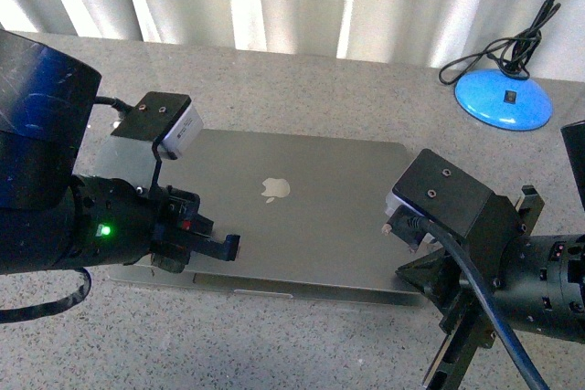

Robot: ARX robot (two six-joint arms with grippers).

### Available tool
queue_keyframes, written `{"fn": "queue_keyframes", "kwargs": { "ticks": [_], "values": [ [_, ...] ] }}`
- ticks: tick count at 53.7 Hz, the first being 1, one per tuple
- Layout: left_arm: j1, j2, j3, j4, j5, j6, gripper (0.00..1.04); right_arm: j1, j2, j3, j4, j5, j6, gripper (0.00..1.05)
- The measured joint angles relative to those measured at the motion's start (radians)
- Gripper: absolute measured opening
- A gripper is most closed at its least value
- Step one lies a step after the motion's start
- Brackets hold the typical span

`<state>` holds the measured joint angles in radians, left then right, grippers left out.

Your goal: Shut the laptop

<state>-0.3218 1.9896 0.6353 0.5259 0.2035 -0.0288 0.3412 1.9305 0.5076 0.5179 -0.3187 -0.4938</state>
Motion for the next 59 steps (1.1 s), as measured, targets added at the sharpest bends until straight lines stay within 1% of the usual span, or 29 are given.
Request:
{"fn": "queue_keyframes", "kwargs": {
  "ticks": [31,50,59],
  "values": [
    [0.026,0.053,-0.035,0.08,0.035,-0.045,0.04,0.021,0.056,0.001,0.009,0.029,-0.017,0.01],
    [0.037,0.103,-0.036,0.143,0.064,-0.135,0.04,0.01,0.077,0.009,0.009,0.04,-0.03,0.01],
    [0.04,0.106,-0.037,0.147,0.069,-0.162,0.04,0.009,0.079,0.013,0.007,0.048,-0.033,0.01]
  ]
}}
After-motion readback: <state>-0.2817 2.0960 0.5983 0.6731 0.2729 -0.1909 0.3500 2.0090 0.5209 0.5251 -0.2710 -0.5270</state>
